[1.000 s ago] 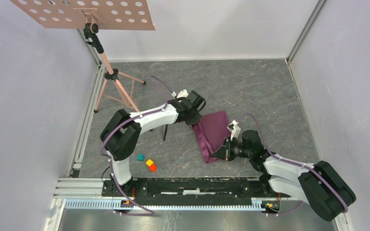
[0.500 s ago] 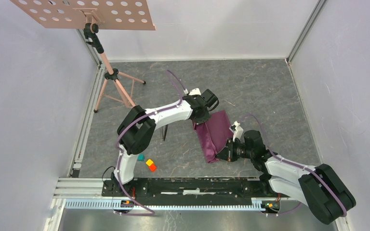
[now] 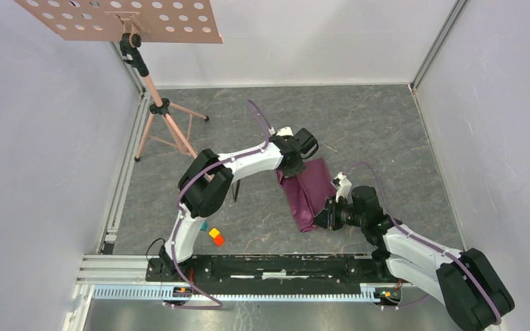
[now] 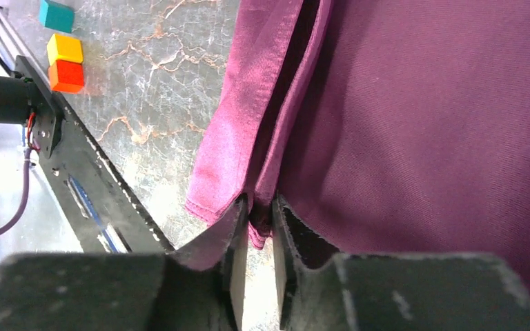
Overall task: Fold the napkin into a case and place the utensils inside
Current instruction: Fold the lower triangle-folded napkin at the center of the board.
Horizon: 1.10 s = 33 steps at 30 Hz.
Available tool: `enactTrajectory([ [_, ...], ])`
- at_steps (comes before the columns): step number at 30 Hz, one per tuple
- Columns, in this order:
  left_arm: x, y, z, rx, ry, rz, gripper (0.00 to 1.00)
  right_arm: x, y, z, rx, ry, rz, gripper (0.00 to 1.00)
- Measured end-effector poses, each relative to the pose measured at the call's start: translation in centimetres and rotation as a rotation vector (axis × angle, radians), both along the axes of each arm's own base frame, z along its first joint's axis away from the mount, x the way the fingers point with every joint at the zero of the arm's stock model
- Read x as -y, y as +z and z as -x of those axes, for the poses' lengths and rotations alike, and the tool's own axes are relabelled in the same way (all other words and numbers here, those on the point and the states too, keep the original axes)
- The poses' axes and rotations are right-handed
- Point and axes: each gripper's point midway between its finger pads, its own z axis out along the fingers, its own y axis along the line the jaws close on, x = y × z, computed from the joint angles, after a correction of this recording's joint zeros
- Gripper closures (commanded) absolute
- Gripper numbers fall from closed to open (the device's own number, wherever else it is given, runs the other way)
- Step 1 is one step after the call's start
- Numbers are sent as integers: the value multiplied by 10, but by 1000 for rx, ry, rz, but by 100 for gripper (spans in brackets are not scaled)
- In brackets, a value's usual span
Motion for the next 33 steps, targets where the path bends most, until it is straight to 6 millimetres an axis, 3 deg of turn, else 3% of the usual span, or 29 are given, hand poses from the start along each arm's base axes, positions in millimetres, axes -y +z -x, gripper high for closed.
enactTrajectory([
  [5, 0, -2, 0, -3, -1, -4, 98, 8, 2, -9, 24, -40, 56, 53],
  [12, 2, 0, -1, 2, -10, -3, 98, 17, 22, -29, 122, -88, 113, 26],
  [22, 2, 0, -1, 1, -11, -3, 98, 18, 7, -29, 76, -54, 170, 19],
  [25, 2, 0, -1, 1, -11, -3, 98, 22, 19, -37, 120, -77, 194, 19],
  [30, 2, 0, -1, 2, -11, -3, 98, 19, 57, -53, 229, -100, 163, 22],
  [33, 2, 1, -2, 2, -11, -2, 98, 9, 55, -49, 196, -66, 118, 28],
])
